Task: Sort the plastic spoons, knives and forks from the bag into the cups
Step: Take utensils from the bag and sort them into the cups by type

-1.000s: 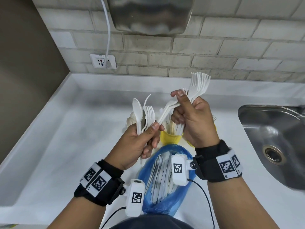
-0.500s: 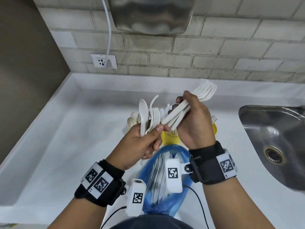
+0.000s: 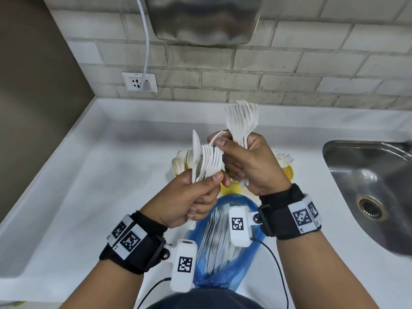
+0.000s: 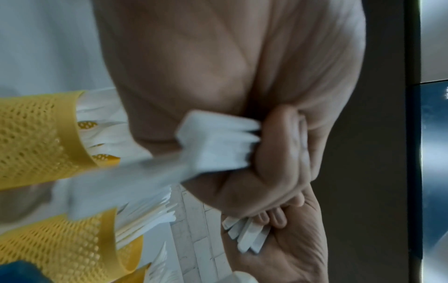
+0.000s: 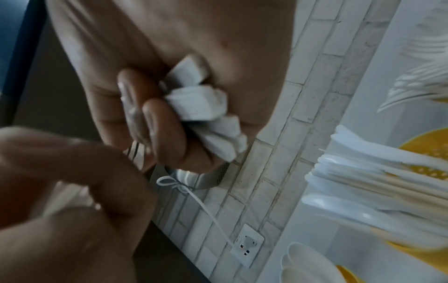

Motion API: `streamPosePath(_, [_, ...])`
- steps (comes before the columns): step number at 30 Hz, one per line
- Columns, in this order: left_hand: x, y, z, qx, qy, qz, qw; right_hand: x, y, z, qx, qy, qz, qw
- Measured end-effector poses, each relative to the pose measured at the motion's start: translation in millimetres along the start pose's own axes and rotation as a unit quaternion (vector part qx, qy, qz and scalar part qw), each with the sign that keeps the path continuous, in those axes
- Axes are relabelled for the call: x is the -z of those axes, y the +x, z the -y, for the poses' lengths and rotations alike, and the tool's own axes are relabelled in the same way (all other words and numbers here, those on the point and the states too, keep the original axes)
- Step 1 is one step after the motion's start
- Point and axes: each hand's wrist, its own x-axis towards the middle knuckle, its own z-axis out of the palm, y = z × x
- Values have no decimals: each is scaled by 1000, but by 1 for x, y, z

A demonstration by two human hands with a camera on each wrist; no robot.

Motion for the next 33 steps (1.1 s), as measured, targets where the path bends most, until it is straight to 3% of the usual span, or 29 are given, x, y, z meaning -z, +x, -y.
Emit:
streamPosePath(4, [2,0,1,-1,15,-17,1000,-6,2,3,47,91,-112,988])
streamPosePath(7, [2,0,2,-4,27,-40,999,-2,6,3,65,109,-136,982])
streamPosePath(16, [-5,2,0,-8,39,-45,998,-7,-7,-7,-13,69,-20,997])
streamPosePath(19, [-5,0,0,-3,56,-49,997,-6,-4,-2,9,124,-100,987])
streamPosePath(22, [-6,-1,-1,-3,82,-69,994,-1,3,2,42,201,-224,953])
streamPosePath(25, [-7,0,-2,-7,91,-114,989,4,4,1,85,163,-281,942])
streamPosePath(27, [-6,2,-1,-12,99,-142,985,3,0,0,94,100,-263,955])
streamPosePath(33, [-5,7,3,-34,130,-188,973,-1,-19,-10,53,0,-99,994])
